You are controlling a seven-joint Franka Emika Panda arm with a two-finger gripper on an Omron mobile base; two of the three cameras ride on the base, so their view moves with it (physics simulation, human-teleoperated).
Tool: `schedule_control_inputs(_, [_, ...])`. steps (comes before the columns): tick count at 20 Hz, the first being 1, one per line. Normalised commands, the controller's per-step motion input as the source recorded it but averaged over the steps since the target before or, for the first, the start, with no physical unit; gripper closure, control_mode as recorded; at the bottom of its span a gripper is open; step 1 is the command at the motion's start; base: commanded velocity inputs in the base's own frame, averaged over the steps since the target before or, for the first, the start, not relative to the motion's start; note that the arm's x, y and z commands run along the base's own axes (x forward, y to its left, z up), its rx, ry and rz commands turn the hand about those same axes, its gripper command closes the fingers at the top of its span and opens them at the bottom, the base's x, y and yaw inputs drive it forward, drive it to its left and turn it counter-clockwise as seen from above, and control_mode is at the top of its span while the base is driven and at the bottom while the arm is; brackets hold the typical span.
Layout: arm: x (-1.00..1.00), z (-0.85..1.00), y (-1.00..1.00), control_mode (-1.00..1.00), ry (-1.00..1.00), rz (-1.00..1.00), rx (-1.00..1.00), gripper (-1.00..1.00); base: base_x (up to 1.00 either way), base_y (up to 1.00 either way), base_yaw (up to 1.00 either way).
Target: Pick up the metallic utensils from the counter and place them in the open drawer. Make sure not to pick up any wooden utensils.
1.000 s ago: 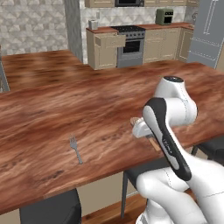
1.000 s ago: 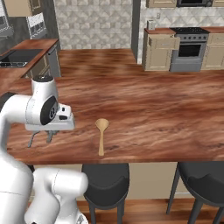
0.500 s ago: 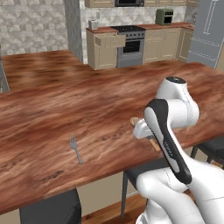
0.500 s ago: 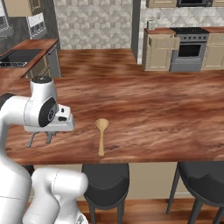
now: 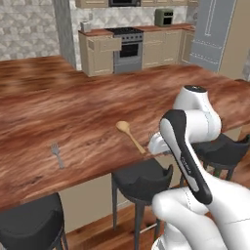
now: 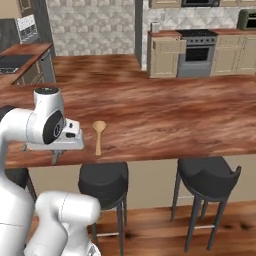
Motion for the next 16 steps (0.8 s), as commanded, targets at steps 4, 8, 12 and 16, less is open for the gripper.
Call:
schedule_control_inputs(4, [0.0, 0.0, 0.0, 1.0, 0.0, 0.0, 0.0, 1.0, -0.1, -0.74, -0.22])
schedule_control_inputs(8, [0.0, 0.0, 0.0, 1.0, 0.0, 0.0, 0.0, 1.0, 0.02, -0.96, -0.24])
schedule_control_inputs(12, [0.0, 0.0, 0.0, 1.0, 0.0, 0.0, 0.0, 1.0, 0.21, -1.0, -0.23])
schedule_control_inputs(16, [0.0, 0.0, 0.0, 1.0, 0.0, 0.0, 0.0, 1.0, 0.11, -1.0, -0.21])
